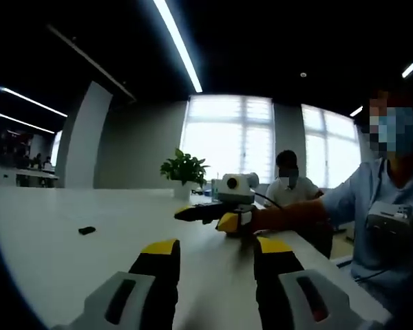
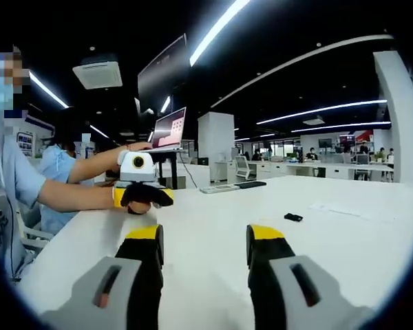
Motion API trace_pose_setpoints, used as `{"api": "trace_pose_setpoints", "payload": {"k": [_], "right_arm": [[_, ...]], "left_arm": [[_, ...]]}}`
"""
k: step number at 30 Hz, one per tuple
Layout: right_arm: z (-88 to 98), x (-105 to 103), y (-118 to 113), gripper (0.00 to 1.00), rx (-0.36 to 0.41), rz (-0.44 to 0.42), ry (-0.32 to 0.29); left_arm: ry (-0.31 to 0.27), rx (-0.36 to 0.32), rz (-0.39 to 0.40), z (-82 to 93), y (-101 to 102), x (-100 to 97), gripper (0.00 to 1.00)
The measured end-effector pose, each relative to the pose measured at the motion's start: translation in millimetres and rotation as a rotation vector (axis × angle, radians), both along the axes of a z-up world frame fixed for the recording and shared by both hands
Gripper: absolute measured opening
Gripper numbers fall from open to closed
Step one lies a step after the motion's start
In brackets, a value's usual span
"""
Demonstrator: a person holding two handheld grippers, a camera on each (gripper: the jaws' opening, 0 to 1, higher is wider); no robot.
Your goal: Snap the two parts of the plastic buckle together until the buckle closes and remains connected.
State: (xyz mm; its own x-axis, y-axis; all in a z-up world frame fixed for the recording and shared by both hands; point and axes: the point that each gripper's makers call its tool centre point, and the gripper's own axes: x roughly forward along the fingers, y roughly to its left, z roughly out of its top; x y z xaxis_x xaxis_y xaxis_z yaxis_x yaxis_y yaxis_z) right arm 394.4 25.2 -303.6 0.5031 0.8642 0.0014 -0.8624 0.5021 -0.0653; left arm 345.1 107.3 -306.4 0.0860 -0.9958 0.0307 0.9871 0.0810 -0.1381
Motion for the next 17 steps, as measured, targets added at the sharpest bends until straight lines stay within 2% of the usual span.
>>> {"api": "trace_pose_setpoints", "payload": {"k": [2,4,5,8,12,15,17], "right_arm": [[10.2,5.2,-4.9,0.7,0.054,-0.036,0.002],[16.9,4.9,-10.1,0.74,0.092,-0.048,0.02],[23.3,4.7,-13.7,0.74,0.122,-0.058,0.004],[25.8,1.4,-17.6,0.78,0.109,-0.065,-0.017],[28.0,-1.4,-17.3,0.89,0.079,-0.053,-0.035],[33.1,-4.3,-17.4,0.92,0.087,-0.054,-0.056],[34.0,-3.1,-16.9,0.97,0.102,-0.066,-0.043]], "left_arm": [[-0.022,-0.038,0.01,9.5,1.2,1.2,0.45],[-0.034,-0.05,0.044,13.2,4.6,8.3,0.48],[-0.051,-0.031,0.067,11.2,6.9,12.6,0.5],[-0.08,0.014,0.137,5.1,12.8,26.5,0.59],[-0.055,0.003,0.164,7.6,14.8,33.0,0.76],[-0.059,0.002,0.162,9.6,13.0,30.8,0.79],[-0.051,-0.016,0.148,12.5,10.2,27.8,0.82]]}}
